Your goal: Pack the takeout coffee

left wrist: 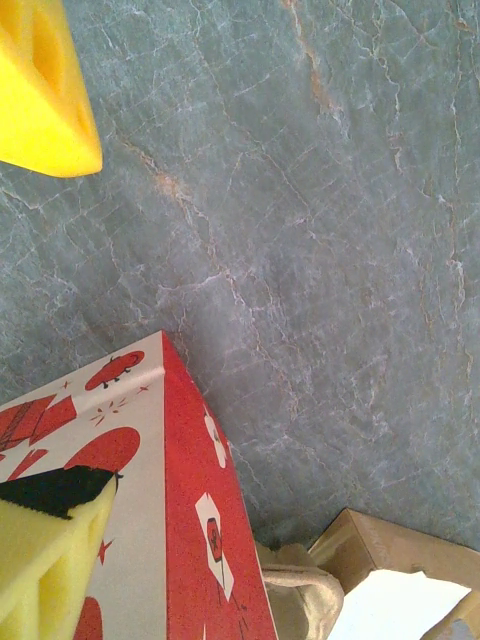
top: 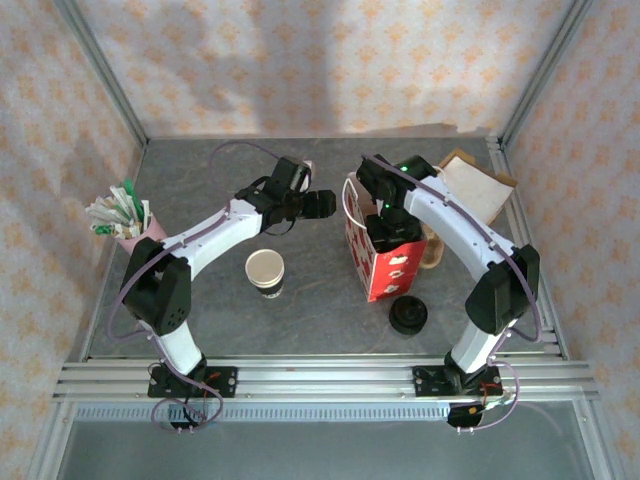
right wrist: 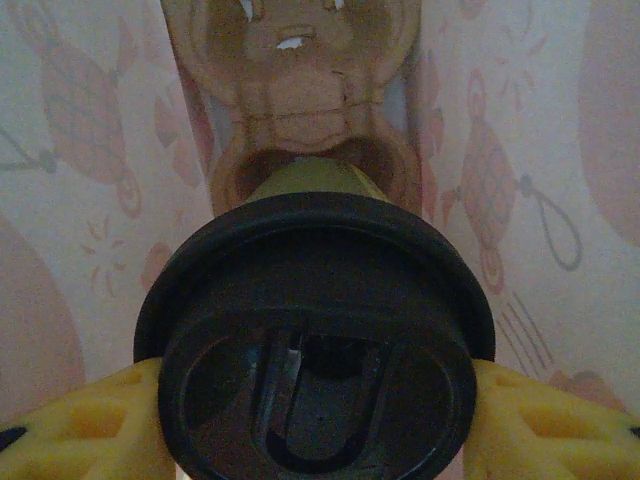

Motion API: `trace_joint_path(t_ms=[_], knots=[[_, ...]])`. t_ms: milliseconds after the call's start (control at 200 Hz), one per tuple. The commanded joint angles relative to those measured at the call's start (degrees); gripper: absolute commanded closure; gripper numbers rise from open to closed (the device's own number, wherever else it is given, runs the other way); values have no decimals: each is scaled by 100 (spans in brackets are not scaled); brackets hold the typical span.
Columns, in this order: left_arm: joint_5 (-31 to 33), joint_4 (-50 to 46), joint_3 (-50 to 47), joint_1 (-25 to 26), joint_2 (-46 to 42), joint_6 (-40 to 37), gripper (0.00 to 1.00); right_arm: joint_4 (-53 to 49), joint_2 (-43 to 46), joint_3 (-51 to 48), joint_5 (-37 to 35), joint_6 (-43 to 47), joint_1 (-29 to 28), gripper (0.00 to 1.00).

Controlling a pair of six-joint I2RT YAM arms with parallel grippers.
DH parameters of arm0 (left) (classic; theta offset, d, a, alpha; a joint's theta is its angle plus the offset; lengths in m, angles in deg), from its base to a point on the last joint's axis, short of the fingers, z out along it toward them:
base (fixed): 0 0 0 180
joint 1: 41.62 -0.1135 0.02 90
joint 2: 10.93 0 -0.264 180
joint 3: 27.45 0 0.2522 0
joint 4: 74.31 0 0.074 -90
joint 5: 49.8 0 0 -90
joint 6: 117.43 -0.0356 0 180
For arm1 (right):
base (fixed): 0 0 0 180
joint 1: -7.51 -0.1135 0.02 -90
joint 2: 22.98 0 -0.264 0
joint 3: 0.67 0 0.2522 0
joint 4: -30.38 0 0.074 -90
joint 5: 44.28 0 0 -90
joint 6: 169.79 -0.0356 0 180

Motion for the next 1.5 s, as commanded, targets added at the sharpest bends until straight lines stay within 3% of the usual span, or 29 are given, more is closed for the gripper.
trace_joint_path(t_ms=[0,1491], knots=[[171,-122,167,68,88,-70,22,-14,159,-45,-75,93,36,46],[198,-124,185,102,104,-67,23,129,112,-248,5,94,32,46]])
